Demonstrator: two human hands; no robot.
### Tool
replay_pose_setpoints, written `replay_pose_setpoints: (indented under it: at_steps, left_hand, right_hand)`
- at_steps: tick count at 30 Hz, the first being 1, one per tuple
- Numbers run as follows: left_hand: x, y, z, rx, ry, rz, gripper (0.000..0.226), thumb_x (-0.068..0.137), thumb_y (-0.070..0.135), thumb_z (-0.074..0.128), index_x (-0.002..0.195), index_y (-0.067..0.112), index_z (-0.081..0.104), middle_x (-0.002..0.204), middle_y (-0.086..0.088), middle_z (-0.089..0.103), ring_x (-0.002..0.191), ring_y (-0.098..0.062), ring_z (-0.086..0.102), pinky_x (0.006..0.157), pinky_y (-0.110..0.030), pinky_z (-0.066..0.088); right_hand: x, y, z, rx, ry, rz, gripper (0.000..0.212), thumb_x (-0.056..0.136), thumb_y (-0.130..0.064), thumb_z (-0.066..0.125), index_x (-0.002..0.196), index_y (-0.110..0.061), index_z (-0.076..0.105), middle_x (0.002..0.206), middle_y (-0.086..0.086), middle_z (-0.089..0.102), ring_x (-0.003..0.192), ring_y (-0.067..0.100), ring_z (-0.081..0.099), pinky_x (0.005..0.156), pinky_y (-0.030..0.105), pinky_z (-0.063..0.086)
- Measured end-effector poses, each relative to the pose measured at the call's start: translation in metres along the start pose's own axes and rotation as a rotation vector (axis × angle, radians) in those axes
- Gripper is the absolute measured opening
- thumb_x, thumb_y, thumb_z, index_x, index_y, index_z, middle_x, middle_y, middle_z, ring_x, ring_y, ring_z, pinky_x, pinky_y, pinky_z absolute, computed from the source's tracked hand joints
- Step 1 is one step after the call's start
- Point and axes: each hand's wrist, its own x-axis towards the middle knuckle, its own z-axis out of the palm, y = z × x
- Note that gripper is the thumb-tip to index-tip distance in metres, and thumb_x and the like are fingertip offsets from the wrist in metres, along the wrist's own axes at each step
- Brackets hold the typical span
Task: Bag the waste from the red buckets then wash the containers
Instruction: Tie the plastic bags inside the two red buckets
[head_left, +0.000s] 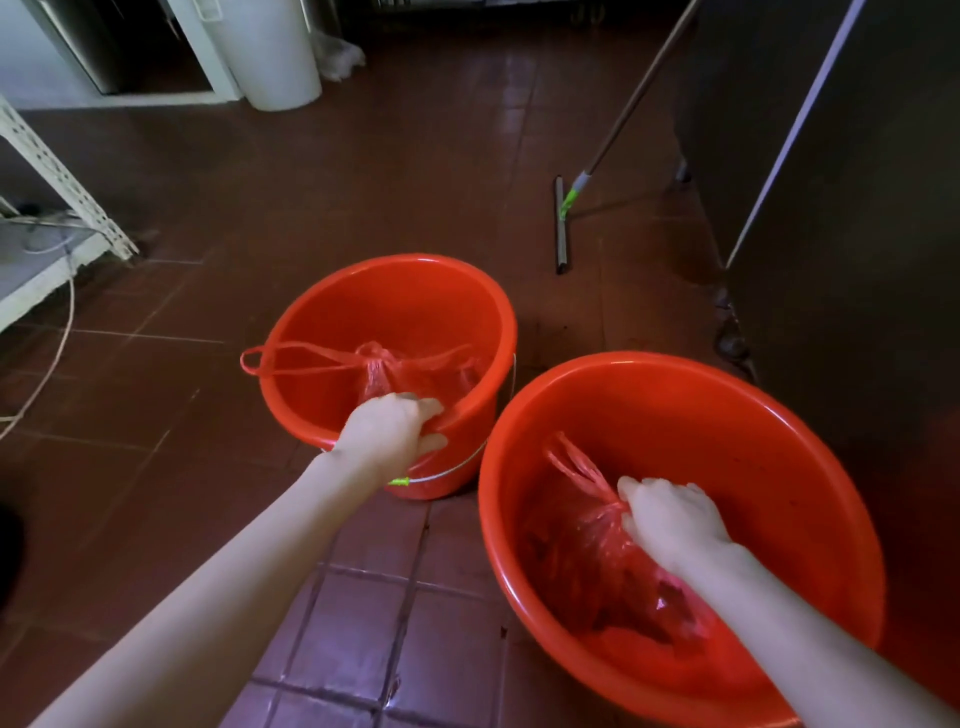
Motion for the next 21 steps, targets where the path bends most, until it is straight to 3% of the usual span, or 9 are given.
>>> replay_pose_setpoints:
  at_steps: [3,5,7,8,11,13,15,18,21]
  left_hand:
    - [0.008,0.0,-0.006,-0.22,-0.071,0.043,0.031,0.087,0.053,0.061,0.096,0.025,0.07,0.083,0.007,0.069,0.082,-0.019,0.065,0.071,-0.03,0.05]
    - [0.018,-0.008,-0.009,-0.356,-0.008,0.013,0.029,0.09,0.049,0.058,0.09,0.023,0.07,0.081,0.005,0.07,0.08,-0.018,0.065,0.074,-0.034,0.052]
    - [0.031,-0.022,-0.006,-0.199,0.15,-0.037,0.027,0.091,0.041,0.06,0.112,0.025,0.066,0.104,-0.001,0.069,0.102,-0.023,0.061,0.085,-0.038,0.051]
    - [0.038,-0.029,-0.002,-0.061,0.153,-0.093,0.037,0.091,0.039,0.061,0.126,0.026,0.058,0.121,-0.004,0.062,0.117,-0.027,0.052,0.094,-0.043,0.046]
    - [0.055,-0.046,0.011,0.098,-0.155,-0.284,0.057,0.095,0.034,0.056,0.148,0.033,0.033,0.145,-0.008,0.04,0.137,-0.034,0.033,0.109,-0.054,0.031]
    - [0.061,-0.052,0.02,0.05,-0.257,-0.297,0.053,0.098,0.021,0.051,0.147,0.031,0.033,0.139,-0.011,0.043,0.124,-0.035,0.049,0.1,-0.049,0.045]
    - [0.06,-0.056,0.025,-0.024,-0.173,-0.275,0.049,0.096,0.007,0.049,0.141,0.025,0.044,0.129,-0.013,0.049,0.112,-0.036,0.058,0.091,-0.042,0.051]
    - [0.055,-0.057,0.005,-0.132,0.02,-0.266,0.038,0.088,-0.002,0.054,0.12,0.018,0.062,0.112,-0.012,0.056,0.1,-0.036,0.061,0.085,-0.038,0.051]
    - [0.048,-0.058,-0.046,-0.188,0.077,-0.29,0.033,0.081,-0.005,0.057,0.104,0.016,0.068,0.1,-0.01,0.059,0.092,-0.037,0.063,0.079,-0.037,0.051]
  right_hand:
    - [0.003,0.0,-0.002,0.024,0.02,-0.009,0.016,0.091,-0.035,0.049,0.104,-0.025,0.053,0.106,-0.001,0.065,0.104,0.022,0.064,0.09,0.036,0.041]
    - [0.006,0.0,-0.001,0.047,0.038,-0.013,0.018,0.09,-0.039,0.051,0.102,-0.026,0.053,0.106,-0.003,0.062,0.102,0.022,0.064,0.084,0.034,0.043]
    - [0.007,-0.001,0.0,0.105,0.035,-0.015,0.02,0.09,-0.041,0.053,0.104,-0.027,0.053,0.107,-0.003,0.056,0.099,0.023,0.063,0.074,0.032,0.044]
    - [0.008,-0.001,0.001,0.134,0.018,-0.02,0.022,0.09,-0.042,0.054,0.107,-0.029,0.052,0.109,-0.004,0.054,0.098,0.023,0.063,0.073,0.031,0.046]
    - [0.009,-0.001,0.004,0.165,-0.064,-0.054,0.03,0.09,-0.045,0.056,0.118,-0.037,0.051,0.119,-0.003,0.056,0.106,0.024,0.063,0.082,0.033,0.05]
    - [0.008,-0.001,0.006,0.173,-0.088,-0.068,0.022,0.09,-0.041,0.057,0.11,-0.035,0.053,0.115,-0.002,0.059,0.102,0.025,0.064,0.08,0.032,0.049]
    - [0.004,-0.002,0.001,0.221,-0.124,-0.06,0.011,0.087,-0.033,0.061,0.092,-0.03,0.051,0.097,-0.002,0.059,0.091,0.025,0.064,0.073,0.032,0.047]
    - [-0.003,-0.001,-0.027,0.373,-0.178,0.017,0.028,0.076,-0.022,0.064,0.067,-0.036,0.042,0.064,-0.006,0.05,0.068,0.021,0.057,0.06,0.027,0.039]
    - [-0.02,0.005,-0.072,0.399,-0.212,0.065,0.032,0.074,-0.018,0.064,0.062,-0.035,0.04,0.058,-0.007,0.046,0.064,0.02,0.054,0.06,0.026,0.039]
